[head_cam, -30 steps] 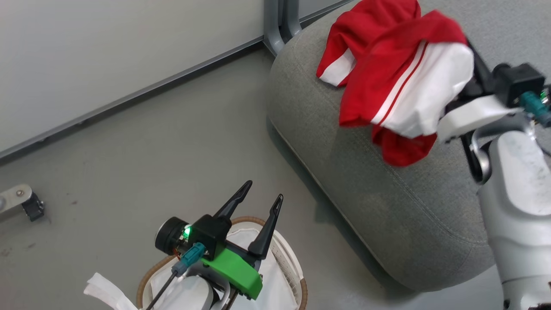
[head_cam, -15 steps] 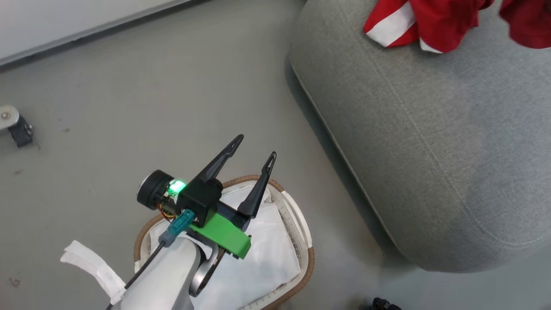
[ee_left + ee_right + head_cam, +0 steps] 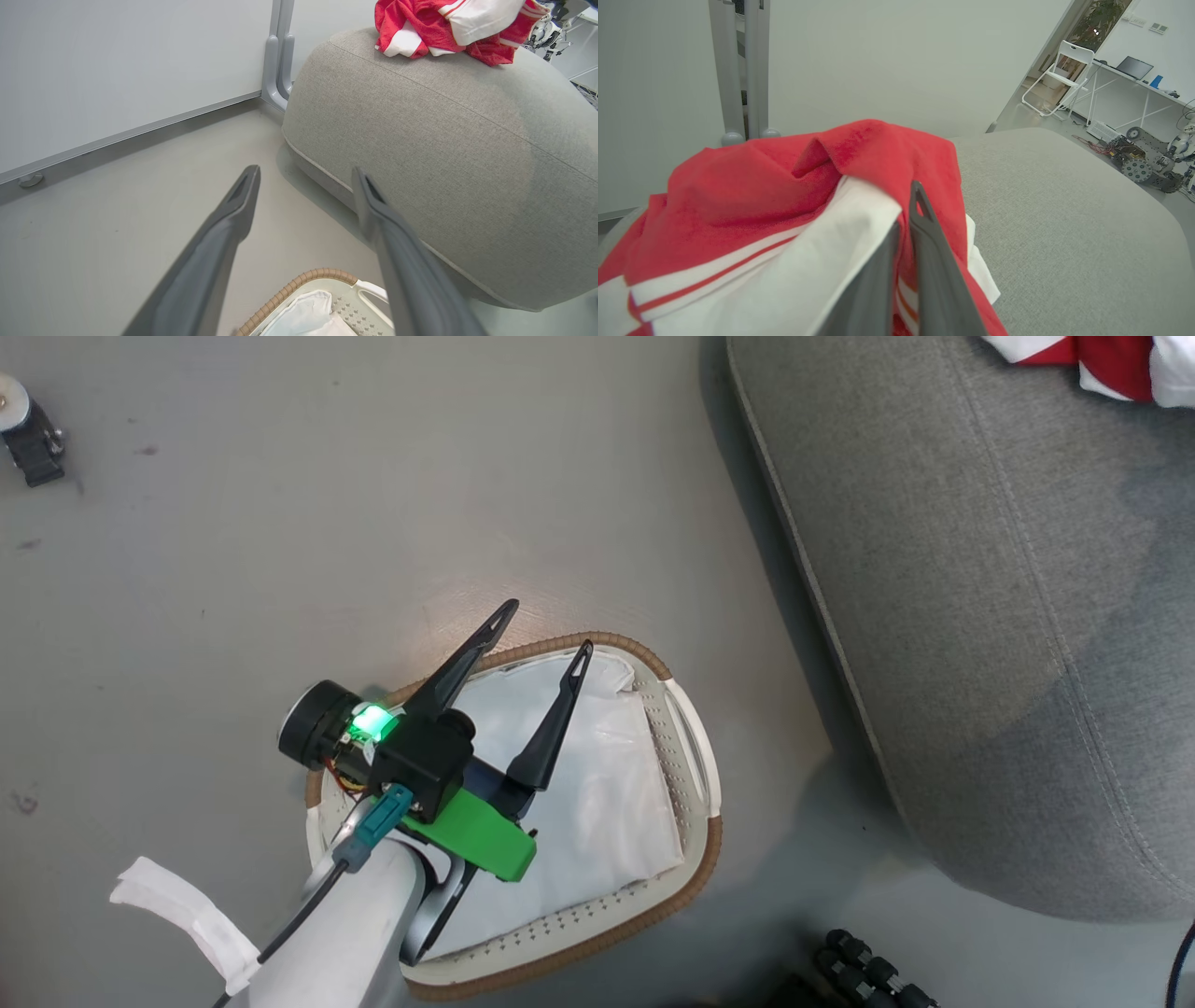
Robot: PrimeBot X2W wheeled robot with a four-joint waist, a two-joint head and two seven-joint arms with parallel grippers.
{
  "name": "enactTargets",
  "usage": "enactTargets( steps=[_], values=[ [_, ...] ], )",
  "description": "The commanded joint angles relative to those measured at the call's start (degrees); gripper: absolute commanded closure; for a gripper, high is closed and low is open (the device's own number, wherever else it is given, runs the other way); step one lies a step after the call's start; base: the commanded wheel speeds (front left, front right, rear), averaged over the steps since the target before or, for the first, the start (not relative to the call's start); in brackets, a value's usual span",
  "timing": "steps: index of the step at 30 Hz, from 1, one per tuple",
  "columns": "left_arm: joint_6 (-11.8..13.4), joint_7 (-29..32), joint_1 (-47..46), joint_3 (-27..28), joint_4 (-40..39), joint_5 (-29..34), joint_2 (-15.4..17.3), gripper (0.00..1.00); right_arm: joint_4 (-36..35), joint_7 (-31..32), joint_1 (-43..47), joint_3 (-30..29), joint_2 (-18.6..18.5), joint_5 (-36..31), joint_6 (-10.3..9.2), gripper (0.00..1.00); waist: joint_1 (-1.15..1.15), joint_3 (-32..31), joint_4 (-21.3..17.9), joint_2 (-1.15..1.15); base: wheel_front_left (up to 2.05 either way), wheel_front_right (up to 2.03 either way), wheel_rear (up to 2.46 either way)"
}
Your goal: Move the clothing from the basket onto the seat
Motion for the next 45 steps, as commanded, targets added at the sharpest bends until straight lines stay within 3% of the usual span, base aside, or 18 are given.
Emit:
enactTargets(
  steps=[1, 4, 5, 6, 9, 23, 38, 45],
  values=[
    [0.30, -0.04, -1.22, 0.03, -0.17, 0.26, 0.17, 0.00, 0.27, -0.10, 1.28, -0.36, 0.61, -0.22, -0.06, 1.00, -0.01, 1.64, 1.27, 0.00, 0.00, 0.00, 0.00],
    [0.22, -0.04, -1.40, -0.34, 0.08, 0.64, 0.14, 0.00, -0.29, -0.10, 2.83, -0.57, 1.77, -1.24, -0.06, 1.00, -0.01, 1.53, 0.84, 0.00, 0.00, 0.00, 0.00],
    [0.20, -0.04, -1.41, -0.40, 0.16, 0.68, 0.09, 0.00, -0.61, -0.10, 3.29, -0.45, 2.23, -1.57, -0.06, 0.88, -0.01, 1.46, 0.73, 0.00, 0.00, 0.00, 0.00],
    [0.19, -0.04, -1.44, -0.45, 0.28, 0.65, 0.04, 0.00, -0.93, -0.09, 3.70, -0.33, 2.68, -1.79, -0.06, 0.75, -0.01, 1.35, 0.61, 0.00, 0.00, 0.00, 0.00],
    [0.19, -0.03, -1.43, -0.31, 0.50, 0.38, -0.25, 0.00, -2.15, -0.10, 5.47, 0.49, 3.91, -2.49, -0.06, 0.00, -0.01, 0.81, 0.07, 0.00, 0.00, 0.00, 0.00],
    [-0.25, -0.03, 1.13, 1.96, -0.31, -1.57, -3.59, 0.00, -6.20, -0.09, 15.39, 5.66, 6.76, -1.52, -0.06, 0.00, -0.01, -6.79, -0.13, 0.00, 0.00, 0.00, 0.00],
    [-0.10, -0.03, 8.16, 11.80, 0.92, -4.03, -8.26, 0.00, -8.90, -0.09, 20.98, 13.38, 5.12, -0.62, -0.06, 0.00, -0.01, -22.65, 6.64, 0.00, 0.00, 0.00, 0.00],
    [2.27, -0.04, 12.36, 17.71, 2.94, -5.29, -8.85, 0.00, -10.29, -0.10, 23.34, 17.70, 8.97, 0.27, -0.06, 0.00, -0.01, -28.58, 10.60, 0.00, 0.00, 0.00, 0.00]
  ],
)
